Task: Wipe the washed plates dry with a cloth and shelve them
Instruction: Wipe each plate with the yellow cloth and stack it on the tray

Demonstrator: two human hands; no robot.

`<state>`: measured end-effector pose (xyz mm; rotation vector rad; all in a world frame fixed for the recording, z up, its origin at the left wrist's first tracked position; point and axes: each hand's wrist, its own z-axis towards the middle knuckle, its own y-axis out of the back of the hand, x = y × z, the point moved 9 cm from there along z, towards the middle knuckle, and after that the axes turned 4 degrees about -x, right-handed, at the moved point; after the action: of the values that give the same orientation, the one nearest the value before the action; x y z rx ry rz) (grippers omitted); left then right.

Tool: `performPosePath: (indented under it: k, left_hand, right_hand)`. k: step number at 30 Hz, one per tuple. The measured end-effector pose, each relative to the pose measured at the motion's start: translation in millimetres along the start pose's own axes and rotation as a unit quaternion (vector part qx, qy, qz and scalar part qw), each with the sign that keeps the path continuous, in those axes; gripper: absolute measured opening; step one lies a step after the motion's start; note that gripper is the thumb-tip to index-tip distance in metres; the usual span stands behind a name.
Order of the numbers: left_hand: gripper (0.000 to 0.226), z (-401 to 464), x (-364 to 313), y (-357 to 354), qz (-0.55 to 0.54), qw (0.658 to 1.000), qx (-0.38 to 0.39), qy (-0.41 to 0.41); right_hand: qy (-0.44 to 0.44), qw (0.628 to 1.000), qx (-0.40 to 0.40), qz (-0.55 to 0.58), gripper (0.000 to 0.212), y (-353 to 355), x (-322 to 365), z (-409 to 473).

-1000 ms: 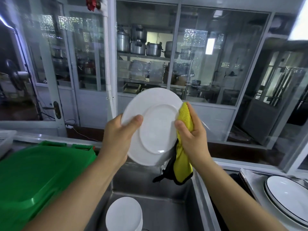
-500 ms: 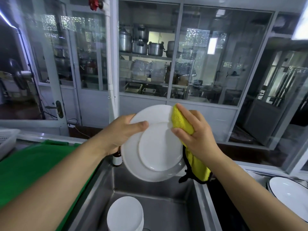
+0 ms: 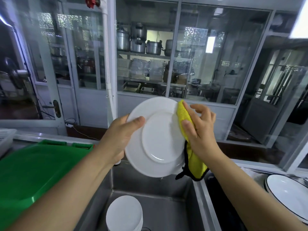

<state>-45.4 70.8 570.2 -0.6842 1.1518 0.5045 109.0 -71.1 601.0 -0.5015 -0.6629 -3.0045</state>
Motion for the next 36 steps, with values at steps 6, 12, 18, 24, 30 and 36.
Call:
performPosePath:
  k: [6,12,18,24,30,36]
  left_hand:
    - [0.011,6.7,5.0,9.9,-0.094,0.992,-0.082,-0.008]
    - [0.018,3.9,31.3,0.7,-0.178,0.975,-0.127,0.032]
    - [0.024,-8.9,49.7,-16.2,-0.227,0.967,-0.085,0.08]
    - [0.034,-14.9,55.0,-12.6,-0.262,0.953,-0.07,0.136]
    - [0.041,-17.0,58.8,1.3,-0.273,0.946,-0.083,0.155]
    - [0.029,-14.8,45.3,31.7,-0.262,0.954,-0.114,0.096]
  right_hand:
    - [-0.042,0.996,-0.077,-0.011,0.055,-3.3,0.5,-45.4]
    - [0.118,0.975,-0.109,-0.155,0.049,-24.4,69.6,-81.7]
    - [0.128,0.978,-0.086,-0.141,0.048,-46.7,78.5,-70.7]
    - [0.217,0.962,-0.112,-0.123,0.039,-49.0,108.4,-76.5]
    - [0.283,0.945,-0.111,-0.122,0.03,-51.7,110.4,-93.2]
    - [0.235,0.963,-0.102,-0.087,0.032,-42.8,74.2,-109.6]
